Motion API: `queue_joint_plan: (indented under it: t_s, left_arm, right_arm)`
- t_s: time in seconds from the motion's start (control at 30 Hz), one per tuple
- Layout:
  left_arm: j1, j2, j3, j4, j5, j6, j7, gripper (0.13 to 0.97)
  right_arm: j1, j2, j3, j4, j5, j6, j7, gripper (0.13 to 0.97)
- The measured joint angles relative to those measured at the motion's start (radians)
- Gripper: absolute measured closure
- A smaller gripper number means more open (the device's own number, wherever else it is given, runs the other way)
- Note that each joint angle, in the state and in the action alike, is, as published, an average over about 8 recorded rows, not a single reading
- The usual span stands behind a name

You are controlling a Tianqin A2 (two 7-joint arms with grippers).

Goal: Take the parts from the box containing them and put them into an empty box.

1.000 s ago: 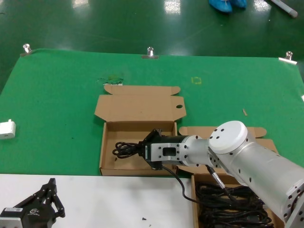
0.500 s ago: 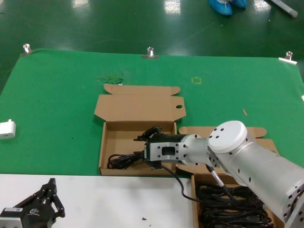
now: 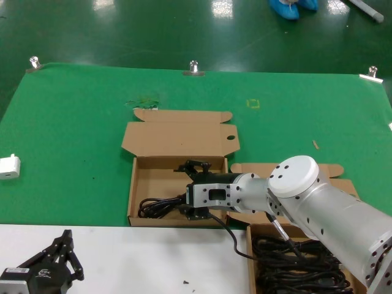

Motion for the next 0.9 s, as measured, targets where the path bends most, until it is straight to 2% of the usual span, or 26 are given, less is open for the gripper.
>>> queue_joint_plan:
  t_s: [0.3,0.47,0.57,0.7,0.77,0.9]
  left_arm:
    - [0.0,0.0,0.0,0.0,0.0,0.0,0.0,0.921]
    - [0.0,0.0,0.0,0.0,0.0,0.0,0.0,0.857]
    - [0.0,0.0,0.0,0.0,0.0,0.0,0.0,0.819]
    - [0.0,0.0,0.0,0.0,0.0,0.0,0.0,0.819]
    - [0.0,0.0,0.0,0.0,0.0,0.0,0.0,0.777]
    - [0.0,0.0,0.0,0.0,0.0,0.0,0.0,0.693]
  right_arm:
    - [0.0,0.0,0.0,0.0,0.0,0.0,0.0,0.459]
    - [0.0,0.0,0.0,0.0,0.0,0.0,0.0,0.335]
    - [0.0,0.0,0.0,0.0,0.0,0.0,0.0,0.302]
    - [0.0,0.0,0.0,0.0,0.0,0.0,0.0,0.237]
    - [0.0,0.0,0.0,0.0,0.0,0.0,0.0,0.204]
    - [-0.001,0.0,0.001,0.001,0.0,0.0,0.001,0.204]
